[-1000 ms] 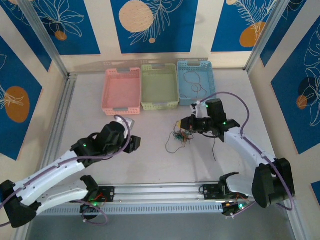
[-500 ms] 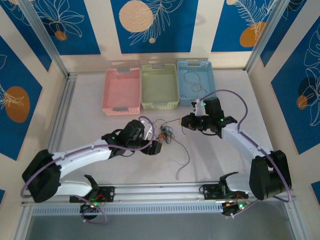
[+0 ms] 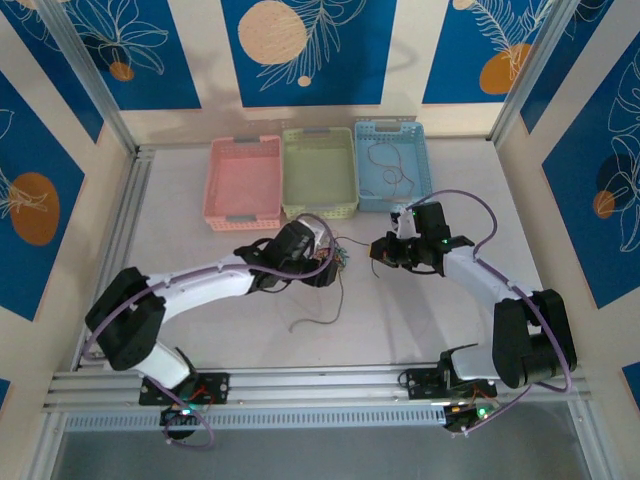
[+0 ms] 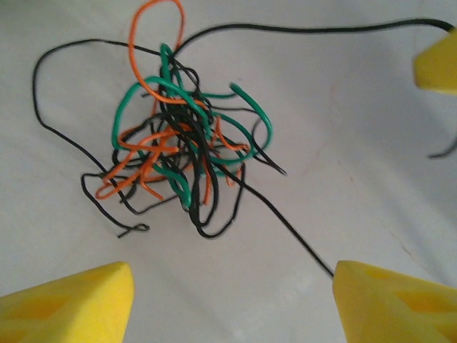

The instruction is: Untangle the cables

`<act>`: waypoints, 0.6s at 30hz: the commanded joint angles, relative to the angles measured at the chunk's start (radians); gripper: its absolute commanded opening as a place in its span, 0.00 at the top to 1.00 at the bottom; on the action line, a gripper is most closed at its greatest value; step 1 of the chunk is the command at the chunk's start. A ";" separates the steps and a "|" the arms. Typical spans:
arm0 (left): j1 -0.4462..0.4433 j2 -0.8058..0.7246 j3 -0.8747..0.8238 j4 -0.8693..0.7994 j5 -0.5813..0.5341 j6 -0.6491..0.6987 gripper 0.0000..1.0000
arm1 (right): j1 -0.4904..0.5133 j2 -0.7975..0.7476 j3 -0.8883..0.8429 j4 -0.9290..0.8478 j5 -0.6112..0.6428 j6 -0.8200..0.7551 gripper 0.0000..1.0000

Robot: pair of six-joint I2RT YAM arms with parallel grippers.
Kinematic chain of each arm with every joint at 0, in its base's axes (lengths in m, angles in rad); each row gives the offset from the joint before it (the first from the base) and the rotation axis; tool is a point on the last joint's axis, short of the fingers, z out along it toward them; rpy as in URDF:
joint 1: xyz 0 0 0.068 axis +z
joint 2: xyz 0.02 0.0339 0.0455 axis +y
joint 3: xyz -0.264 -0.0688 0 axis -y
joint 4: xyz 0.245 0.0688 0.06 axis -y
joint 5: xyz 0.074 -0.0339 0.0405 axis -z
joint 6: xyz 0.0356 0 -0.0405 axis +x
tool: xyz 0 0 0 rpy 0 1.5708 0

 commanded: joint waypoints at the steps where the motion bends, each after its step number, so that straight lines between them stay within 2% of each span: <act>1: 0.008 0.034 0.055 -0.061 -0.116 0.056 0.25 | -0.005 -0.002 -0.014 0.004 -0.021 0.001 1.00; 5: 0.044 0.087 0.096 -0.049 -0.037 0.058 0.25 | -0.005 0.003 -0.022 0.013 -0.024 0.003 1.00; 9: 0.061 0.149 0.173 -0.066 -0.018 0.084 0.26 | -0.004 0.002 -0.025 0.015 -0.024 0.003 1.00; 14: 0.138 0.216 0.227 -0.029 0.108 0.080 0.30 | -0.004 0.002 -0.031 0.017 -0.021 -0.001 1.00; 18: 0.172 0.267 0.272 -0.024 0.190 0.111 0.27 | -0.006 0.003 -0.037 0.024 -0.017 -0.002 1.00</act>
